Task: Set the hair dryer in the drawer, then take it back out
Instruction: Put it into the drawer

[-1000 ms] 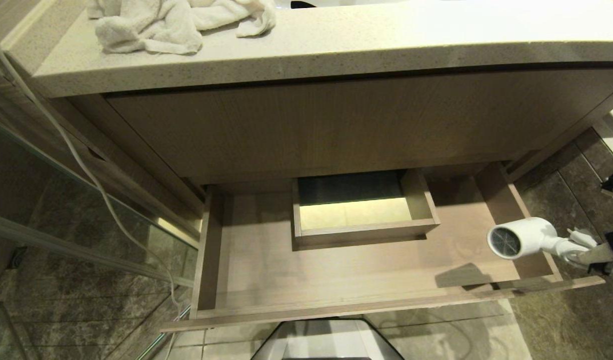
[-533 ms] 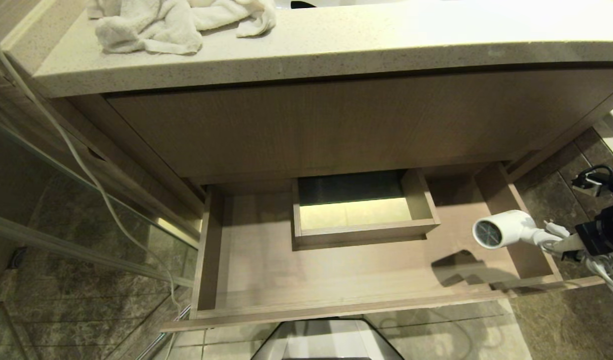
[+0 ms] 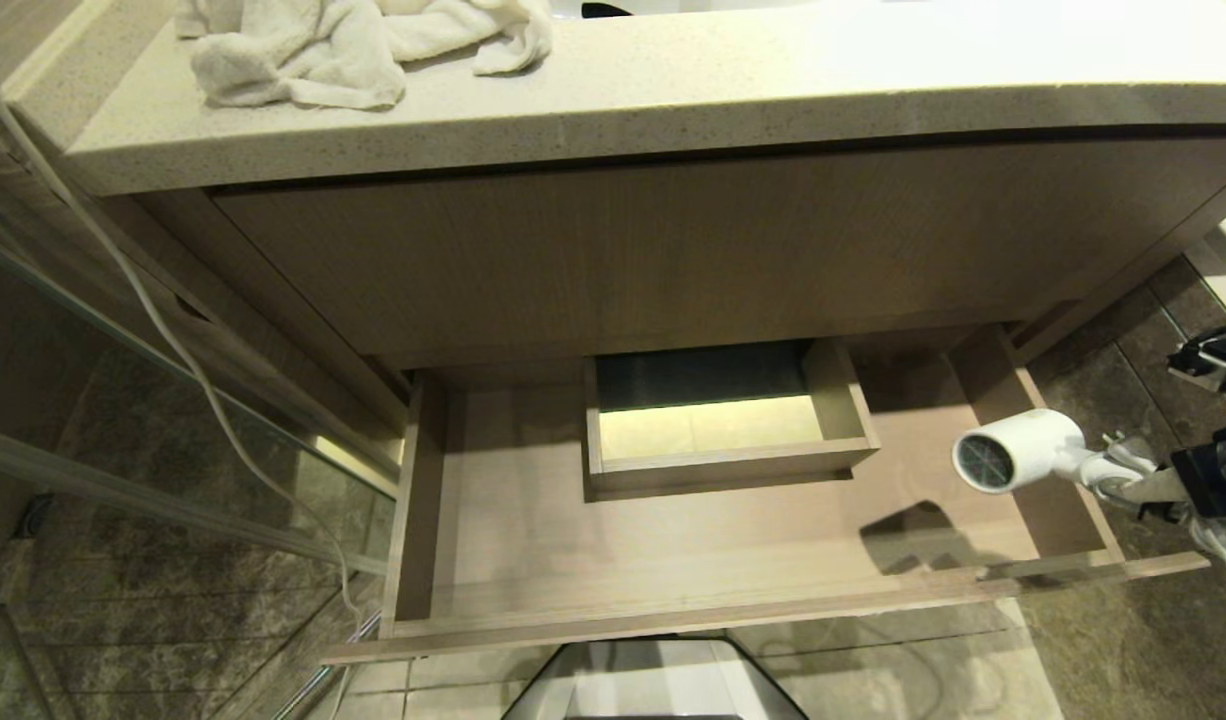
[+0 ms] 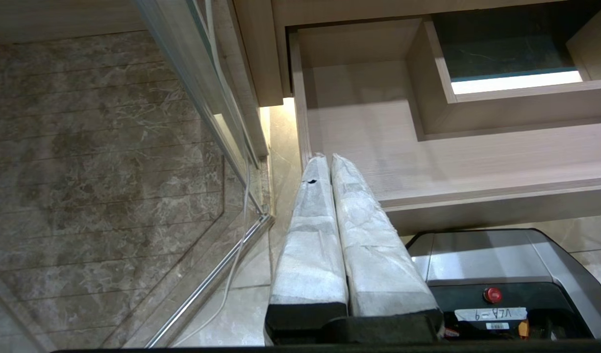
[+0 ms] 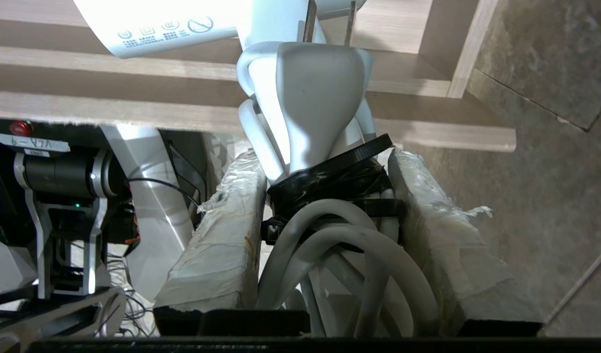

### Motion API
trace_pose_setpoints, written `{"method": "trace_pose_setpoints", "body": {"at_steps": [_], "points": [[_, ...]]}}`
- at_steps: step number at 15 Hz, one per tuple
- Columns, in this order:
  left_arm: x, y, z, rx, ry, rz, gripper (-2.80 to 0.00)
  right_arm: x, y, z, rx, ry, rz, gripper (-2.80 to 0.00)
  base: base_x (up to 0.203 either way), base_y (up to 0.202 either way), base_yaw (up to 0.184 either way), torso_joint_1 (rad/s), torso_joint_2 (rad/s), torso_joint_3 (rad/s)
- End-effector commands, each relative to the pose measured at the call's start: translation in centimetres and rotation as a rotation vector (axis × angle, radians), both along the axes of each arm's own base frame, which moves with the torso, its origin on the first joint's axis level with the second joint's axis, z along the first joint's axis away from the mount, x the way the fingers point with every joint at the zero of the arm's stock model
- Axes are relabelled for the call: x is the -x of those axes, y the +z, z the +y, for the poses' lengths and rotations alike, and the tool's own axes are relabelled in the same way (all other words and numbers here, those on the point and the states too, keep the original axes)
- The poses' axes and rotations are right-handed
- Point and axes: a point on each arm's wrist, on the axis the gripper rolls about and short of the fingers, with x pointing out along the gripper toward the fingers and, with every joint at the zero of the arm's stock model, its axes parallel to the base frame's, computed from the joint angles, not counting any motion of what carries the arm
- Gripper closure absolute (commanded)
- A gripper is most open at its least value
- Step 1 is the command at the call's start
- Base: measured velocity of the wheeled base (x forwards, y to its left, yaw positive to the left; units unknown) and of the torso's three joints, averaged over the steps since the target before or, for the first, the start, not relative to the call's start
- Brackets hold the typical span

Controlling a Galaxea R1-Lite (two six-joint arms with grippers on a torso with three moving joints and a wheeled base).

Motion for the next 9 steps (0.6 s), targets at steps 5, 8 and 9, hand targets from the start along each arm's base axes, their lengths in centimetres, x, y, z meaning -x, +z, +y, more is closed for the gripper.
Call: {"method": "trace_pose_setpoints", "body": {"at_steps": [5, 8, 9], "points": [[0.0, 0.0, 0.0, -0.001, 0.0, 0.001, 0.0, 5.1, 2.1, 2.4, 0.061, 0.005, -0.118, 0.0, 0.0, 0.0, 0.0, 0.0, 0.0, 0.0], [0.0, 0.0, 0.0, -0.001, 0.0, 0.001, 0.0, 5.6, 2.3, 2.6, 0.072, 0.005, -0.139, 0.0, 0.0, 0.0, 0.0, 0.0, 0.0, 0.0], [0.0, 0.0, 0.0, -0.001, 0.0, 0.001, 0.0, 5.6, 2.3, 2.6, 0.072, 0.005, -0.139, 0.0, 0.0, 0.0, 0.0, 0.0, 0.0, 0.0]]}}
